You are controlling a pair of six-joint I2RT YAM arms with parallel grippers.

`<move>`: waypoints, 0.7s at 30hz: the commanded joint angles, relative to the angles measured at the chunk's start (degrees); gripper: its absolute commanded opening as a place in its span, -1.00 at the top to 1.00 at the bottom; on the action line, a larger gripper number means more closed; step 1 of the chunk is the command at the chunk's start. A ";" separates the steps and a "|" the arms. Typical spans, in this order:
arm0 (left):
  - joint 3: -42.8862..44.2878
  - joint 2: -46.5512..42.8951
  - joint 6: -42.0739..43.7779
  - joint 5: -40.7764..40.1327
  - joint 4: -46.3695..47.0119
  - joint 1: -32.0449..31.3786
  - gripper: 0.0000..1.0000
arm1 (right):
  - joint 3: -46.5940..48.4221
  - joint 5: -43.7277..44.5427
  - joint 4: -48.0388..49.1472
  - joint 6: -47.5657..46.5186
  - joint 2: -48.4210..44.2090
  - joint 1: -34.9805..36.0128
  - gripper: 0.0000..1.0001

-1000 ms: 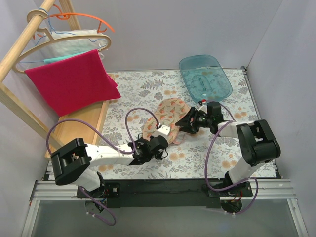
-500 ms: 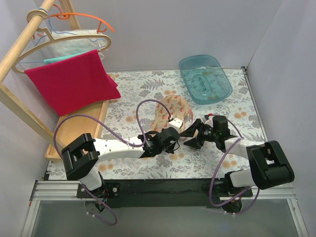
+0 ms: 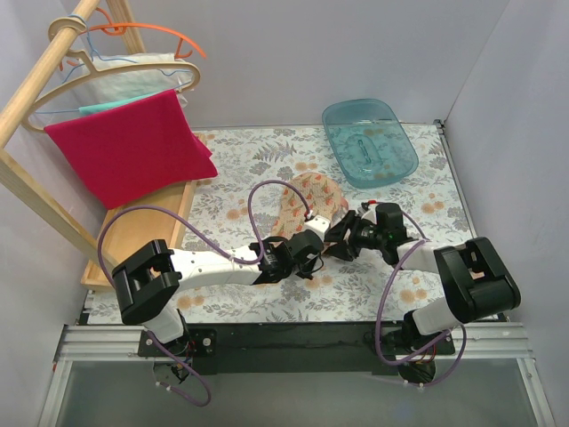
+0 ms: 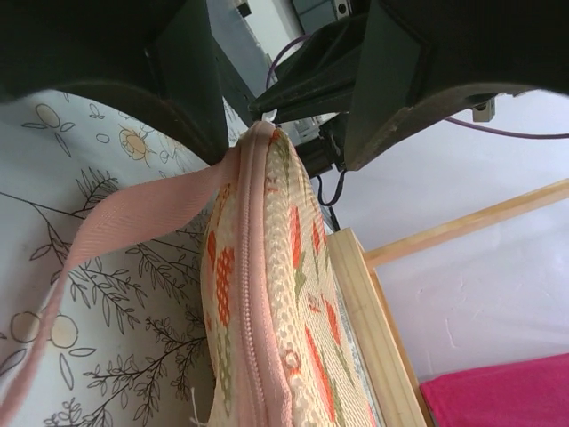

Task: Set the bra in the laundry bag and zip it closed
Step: Zip the zipper on the laundry bag.

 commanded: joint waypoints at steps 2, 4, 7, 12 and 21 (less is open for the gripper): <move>0.17 -0.69 0.26 0.85 0.12 -0.23 1.00 | 2.62 0.45 4.59 1.42 2.10 1.20 -0.05; -0.27 -1.04 0.00 1.02 0.21 -0.23 1.00 | 2.88 0.63 4.86 1.34 3.06 1.21 0.05; -0.36 -1.22 0.26 1.28 0.39 -0.32 1.00 | 2.97 1.16 5.03 1.51 4.12 1.21 0.19; -1.14 -2.10 0.44 1.64 0.82 -0.32 1.00 | 3.76 1.25 5.47 1.43 5.88 1.21 0.64; -4.21 -4.99 -0.79 1.55 0.91 -0.32 1.00 | 4.91 1.07 5.65 0.72 7.29 0.42 0.97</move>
